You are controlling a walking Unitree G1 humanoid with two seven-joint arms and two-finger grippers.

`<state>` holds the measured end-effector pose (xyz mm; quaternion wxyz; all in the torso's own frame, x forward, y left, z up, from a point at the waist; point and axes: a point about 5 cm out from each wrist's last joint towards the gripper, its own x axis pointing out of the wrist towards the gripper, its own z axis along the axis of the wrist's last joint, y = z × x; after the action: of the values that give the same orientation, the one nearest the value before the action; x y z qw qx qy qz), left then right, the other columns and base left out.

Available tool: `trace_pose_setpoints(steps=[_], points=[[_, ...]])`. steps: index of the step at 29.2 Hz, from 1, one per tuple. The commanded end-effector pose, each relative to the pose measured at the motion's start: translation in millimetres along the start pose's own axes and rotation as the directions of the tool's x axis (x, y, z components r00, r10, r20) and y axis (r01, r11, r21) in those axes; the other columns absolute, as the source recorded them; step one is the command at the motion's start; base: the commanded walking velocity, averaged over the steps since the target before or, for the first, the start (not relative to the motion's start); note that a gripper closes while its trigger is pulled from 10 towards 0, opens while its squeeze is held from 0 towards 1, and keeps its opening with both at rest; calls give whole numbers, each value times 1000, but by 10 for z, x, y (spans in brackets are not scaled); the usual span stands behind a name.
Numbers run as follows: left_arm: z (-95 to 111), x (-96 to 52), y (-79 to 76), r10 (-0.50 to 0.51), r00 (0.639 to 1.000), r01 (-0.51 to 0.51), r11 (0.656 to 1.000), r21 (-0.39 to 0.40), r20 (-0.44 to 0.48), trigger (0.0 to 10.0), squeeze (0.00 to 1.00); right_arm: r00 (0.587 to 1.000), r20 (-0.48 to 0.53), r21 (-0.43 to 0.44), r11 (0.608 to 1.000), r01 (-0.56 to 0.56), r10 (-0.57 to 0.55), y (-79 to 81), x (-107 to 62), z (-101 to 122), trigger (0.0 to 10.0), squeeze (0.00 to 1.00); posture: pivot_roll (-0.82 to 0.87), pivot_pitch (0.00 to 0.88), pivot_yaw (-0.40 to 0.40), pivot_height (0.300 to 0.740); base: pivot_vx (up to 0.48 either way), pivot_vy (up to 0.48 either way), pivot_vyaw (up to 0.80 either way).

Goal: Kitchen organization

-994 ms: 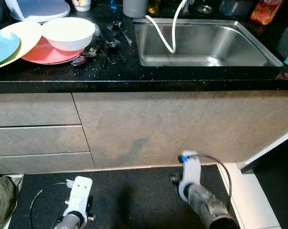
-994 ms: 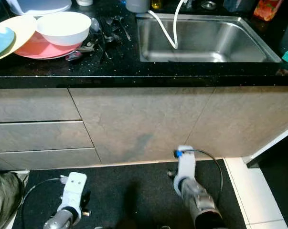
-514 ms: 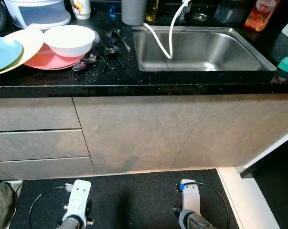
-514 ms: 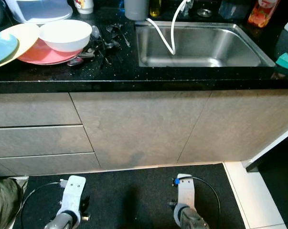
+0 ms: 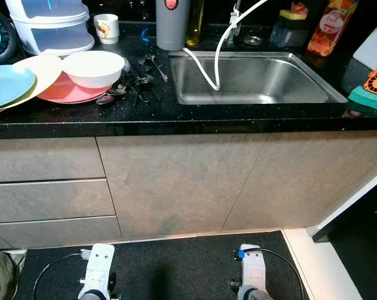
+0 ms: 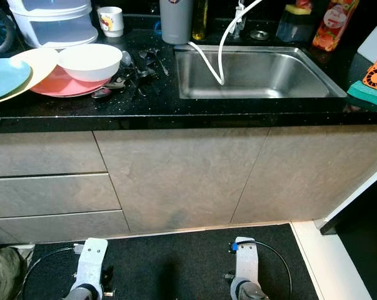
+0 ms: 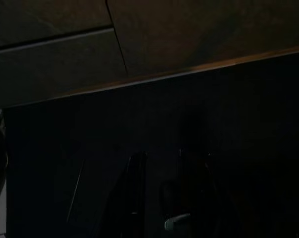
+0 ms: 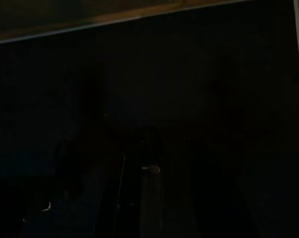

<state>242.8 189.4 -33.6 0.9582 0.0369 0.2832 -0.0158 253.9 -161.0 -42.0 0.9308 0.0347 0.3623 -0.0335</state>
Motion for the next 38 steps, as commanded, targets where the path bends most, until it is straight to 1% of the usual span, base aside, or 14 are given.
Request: trace_pose_setpoints(steps=[1, 6, 7, 8, 9, 10, 11, 15, 16, 20, 26, 33, 35, 38], points=[[-83, -21, -36, -6, 1000, 5, 1000, -15, -19, 10000, 0, 1000, -1, -4, 1000, -19, 19, 21, -9, -50, 10000, 0, 10, 138, -8, 740, 0, 0, 0], [-40, -24, -92, -46, 999, 47, 998, -37, 26, 10000, 0, 998, 41, -8, 999, -49, 49, 56, -10, -5, 10000, 0, 11, 134, -3, 740, 0, 0, 0], [60, -21, -84, -43, 996, 47, 998, -50, 79, 10000, 0, 993, 97, -13, 998, -66, 67, 75, -4, 101, 10000, 0, 12, 135, 2, 740, 0, 0, 0], [60, -21, -84, -43, 996, 47, 998, -50, 79, 10000, 0, 993, 97, -13, 998, -66, 67, 75, -4, 101, 10000, 0, 12, 135, 2, 740, 0, 0, 0], [191, -25, -58, -27, 990, 36, 997, -63, 136, 10000, 0, 985, 155, -27, 997, -75, 78, 83, -2, 225, 10000, 0, 12, 138, 4, 740, 0, 0, 0], [191, -25, -58, -27, 990, 36, 997, -63, 136, 10000, 0, 985, 155, -27, 997, -75, 78, 83, -2, 225, 10000, 0, 12, 138, 4, 740, 0, 0, 0], [306, -33, -54, -25, 983, 37, 997, -62, 181, 10000, 0, 976, 201, -42, 996, -81, 88, 88, -5, 326, 10000, 0, 10, 137, 2, 740, 0, 0, 0], [547, -39, -89, -26, 969, 52, 993, -102, 247, 10000, 0, 965, 246, -66, 995, -79, 93, 78, -9, 483, 10000, 0, 9, 141, -5, 740, 0, 0, 0], [618, -40, -109, -40, 966, 68, 993, -101, 257, 10000, 0, 963, 252, -82, 994, -75, 93, 73, -10, 526, 10000, 0, 13, 147, -10, 740, 0, 0, 0], [781, -80, -142, -84, 940, 91, 996, -5, 331, 10000, 0, 941, 310, -104, 989, -105, 133, 96, -43, 687, 10000, 0, 19, 152, -11, 740, 0, 0, 0], [701, -118, -218, -122, 943, 134, 991, -16, 309, 10000, 0, 931, 342, -89, 991, -99, 124, 102, -56, 766, 10000, 0, 15, 145, -12, 740, 0, 0, 0], [797, -165, -208, -90, 948, 102, 995, -21, 306, 10000, 0, 908, 378, -175, 977, -120, 180, 143, -133, 825, 10000, 0, 13, 153, -22, 740, 0, 0, 0], [892, -221, -169, -95, 933, 107, 994, -15, 348, 10000, 0, 881, 443, -134, 984, -121, 169, 95, -198, 982, 10000, 0, 9, 154, -20, 740, 0, 0, 0], [1006, -327, -125, -112, 913, 114, 993, 19, 391, 10000, 0, 764, 637, -15, 993, -116, 99, 3, -401, 1391, 10000, 0, 7, 162, -7, 740, 0, 0, 0]])
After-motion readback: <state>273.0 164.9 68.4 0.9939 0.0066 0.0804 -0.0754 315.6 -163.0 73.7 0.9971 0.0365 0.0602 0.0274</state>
